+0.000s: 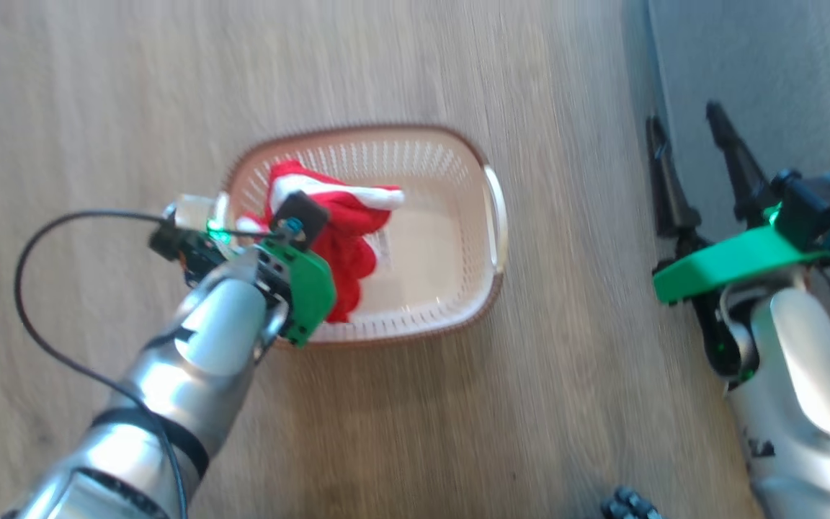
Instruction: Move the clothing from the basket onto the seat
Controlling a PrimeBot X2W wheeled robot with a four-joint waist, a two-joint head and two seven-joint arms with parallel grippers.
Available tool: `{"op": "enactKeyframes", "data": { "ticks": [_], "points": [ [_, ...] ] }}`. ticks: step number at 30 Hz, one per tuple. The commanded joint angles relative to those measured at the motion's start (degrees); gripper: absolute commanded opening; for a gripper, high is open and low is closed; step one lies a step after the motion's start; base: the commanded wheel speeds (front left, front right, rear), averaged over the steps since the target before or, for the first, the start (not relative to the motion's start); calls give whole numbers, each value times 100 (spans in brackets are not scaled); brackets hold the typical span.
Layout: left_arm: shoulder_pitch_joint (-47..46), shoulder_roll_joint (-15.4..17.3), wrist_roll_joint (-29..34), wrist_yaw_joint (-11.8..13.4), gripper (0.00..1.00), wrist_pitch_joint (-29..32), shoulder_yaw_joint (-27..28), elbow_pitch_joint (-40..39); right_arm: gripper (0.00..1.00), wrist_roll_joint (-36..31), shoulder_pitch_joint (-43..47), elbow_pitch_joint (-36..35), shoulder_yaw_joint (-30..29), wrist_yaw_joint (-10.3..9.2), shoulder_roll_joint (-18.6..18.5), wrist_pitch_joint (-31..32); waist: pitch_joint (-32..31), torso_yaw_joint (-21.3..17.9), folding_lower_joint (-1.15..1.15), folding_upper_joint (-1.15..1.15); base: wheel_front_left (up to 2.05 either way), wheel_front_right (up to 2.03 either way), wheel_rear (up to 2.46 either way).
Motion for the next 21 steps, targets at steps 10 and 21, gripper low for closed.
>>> {"op": "enactKeyframes", "data": {
  "ticks": [10, 21],
  "points": [
    [437, 72, -911, 340, 0, -162, -46, -1316, 100, -29, 600, 189, 213, -1, -10, -54, -1523, 402, 1, -1, 0, 0, 0],
    [944, 90, -1259, 624, 0, -178, 362, -3110, 100, -20, 1096, 507, 444, -1, -28, -54, -2478, 603, 1, -1, 0, 0, 0]
  ]
}}
